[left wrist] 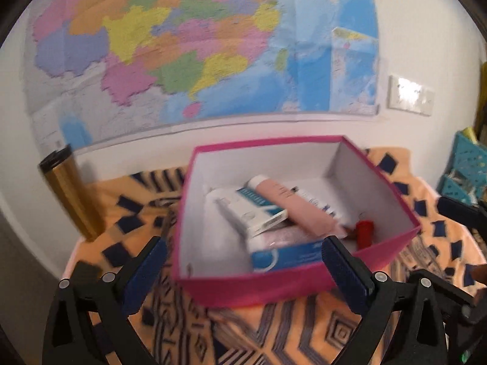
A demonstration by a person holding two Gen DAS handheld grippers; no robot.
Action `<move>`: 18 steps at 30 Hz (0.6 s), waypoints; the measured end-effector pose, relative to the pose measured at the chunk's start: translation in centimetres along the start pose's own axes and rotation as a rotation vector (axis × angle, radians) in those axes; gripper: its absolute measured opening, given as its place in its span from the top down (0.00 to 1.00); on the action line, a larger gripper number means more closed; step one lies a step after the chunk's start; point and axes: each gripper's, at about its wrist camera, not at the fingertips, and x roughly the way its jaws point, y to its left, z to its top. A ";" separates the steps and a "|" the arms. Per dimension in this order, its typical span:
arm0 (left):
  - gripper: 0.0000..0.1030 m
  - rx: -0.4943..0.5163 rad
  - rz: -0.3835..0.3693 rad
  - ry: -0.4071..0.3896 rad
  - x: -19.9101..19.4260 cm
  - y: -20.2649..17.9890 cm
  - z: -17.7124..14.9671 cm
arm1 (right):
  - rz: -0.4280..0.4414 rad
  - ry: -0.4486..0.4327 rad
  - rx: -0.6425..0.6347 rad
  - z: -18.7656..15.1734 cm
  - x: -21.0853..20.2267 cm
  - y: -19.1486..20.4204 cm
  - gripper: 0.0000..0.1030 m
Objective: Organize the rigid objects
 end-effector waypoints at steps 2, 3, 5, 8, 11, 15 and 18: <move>0.00 -0.028 0.004 0.029 -0.1 0.4 -0.8 | -0.010 -0.001 -0.006 -0.8 -0.6 0.8 0.08; 0.00 -0.043 -0.002 0.048 -0.2 0.6 -1.4 | -0.015 0.001 -0.008 -1.1 -0.6 1.0 0.08; 0.00 -0.071 -0.014 0.060 -0.5 1.1 -2.6 | -0.021 0.008 -0.010 -1.9 -1.2 1.7 0.08; 0.00 -0.071 -0.036 0.090 -0.7 1.2 -4.7 | -0.002 0.016 -0.004 -3.6 -2.2 2.7 0.04; 0.00 -0.042 -0.033 0.101 -1.2 0.6 -6.4 | -0.010 0.041 0.019 -4.9 -2.0 2.8 0.03; 0.00 -0.024 -0.010 0.110 -2.1 0.1 -8.3 | -0.013 0.059 0.092 -6.1 -1.9 2.6 0.03; 0.00 -0.035 0.006 0.113 -2.7 0.2 -9.2 | -0.027 0.064 0.123 -6.5 -2.1 2.7 0.03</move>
